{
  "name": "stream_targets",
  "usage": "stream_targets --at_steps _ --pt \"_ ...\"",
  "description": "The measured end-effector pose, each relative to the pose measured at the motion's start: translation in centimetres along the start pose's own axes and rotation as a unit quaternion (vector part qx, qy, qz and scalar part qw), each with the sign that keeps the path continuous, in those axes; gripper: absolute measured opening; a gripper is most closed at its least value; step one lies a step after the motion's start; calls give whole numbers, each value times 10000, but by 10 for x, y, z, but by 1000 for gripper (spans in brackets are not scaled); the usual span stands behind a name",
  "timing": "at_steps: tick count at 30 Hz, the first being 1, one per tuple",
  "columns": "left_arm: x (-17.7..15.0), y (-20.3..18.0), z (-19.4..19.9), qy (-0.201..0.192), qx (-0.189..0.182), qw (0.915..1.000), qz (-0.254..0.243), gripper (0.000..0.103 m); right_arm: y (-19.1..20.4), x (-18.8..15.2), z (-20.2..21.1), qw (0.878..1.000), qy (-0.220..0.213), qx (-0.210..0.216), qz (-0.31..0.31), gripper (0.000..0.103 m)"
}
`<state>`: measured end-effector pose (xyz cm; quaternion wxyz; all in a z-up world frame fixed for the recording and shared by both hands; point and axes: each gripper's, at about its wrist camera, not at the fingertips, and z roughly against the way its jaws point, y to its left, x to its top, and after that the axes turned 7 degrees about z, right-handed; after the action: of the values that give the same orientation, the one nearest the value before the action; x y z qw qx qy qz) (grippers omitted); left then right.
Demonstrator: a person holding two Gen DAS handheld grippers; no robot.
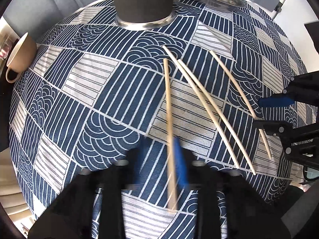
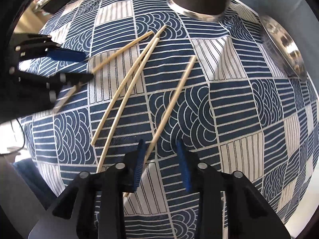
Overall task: Organize utensils
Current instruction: 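Close the right tool on a wooden chopstick while the left tool grasps another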
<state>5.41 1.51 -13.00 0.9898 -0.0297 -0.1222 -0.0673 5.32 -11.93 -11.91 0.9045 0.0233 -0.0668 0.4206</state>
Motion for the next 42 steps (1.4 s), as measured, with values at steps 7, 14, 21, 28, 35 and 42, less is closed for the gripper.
stream_targets --at_steps 7,14,21,28,35,42 --pt "4 16 -2 242 -382 9988 165 5 -4 -1 1 9994 -3 331 -86 11" --pt "-4 28 4 347 -584 9967 442 5 -36 -13 3 9906 -50 1074 -849 0" --pt "-3 33 9 335 -617 9960 549 5 -46 -24 8 9882 -92 1068 -1090 0" --pt "-7 35 13 338 -580 9964 513 5 -42 -15 10 9883 -57 937 -1201 5" --pt "-9 35 14 335 -609 9962 524 5 -29 1 -1 9894 100 696 -1268 24" --pt "-12 41 16 307 -643 9959 562 5 -4 16 -8 9964 295 -83 -788 11"
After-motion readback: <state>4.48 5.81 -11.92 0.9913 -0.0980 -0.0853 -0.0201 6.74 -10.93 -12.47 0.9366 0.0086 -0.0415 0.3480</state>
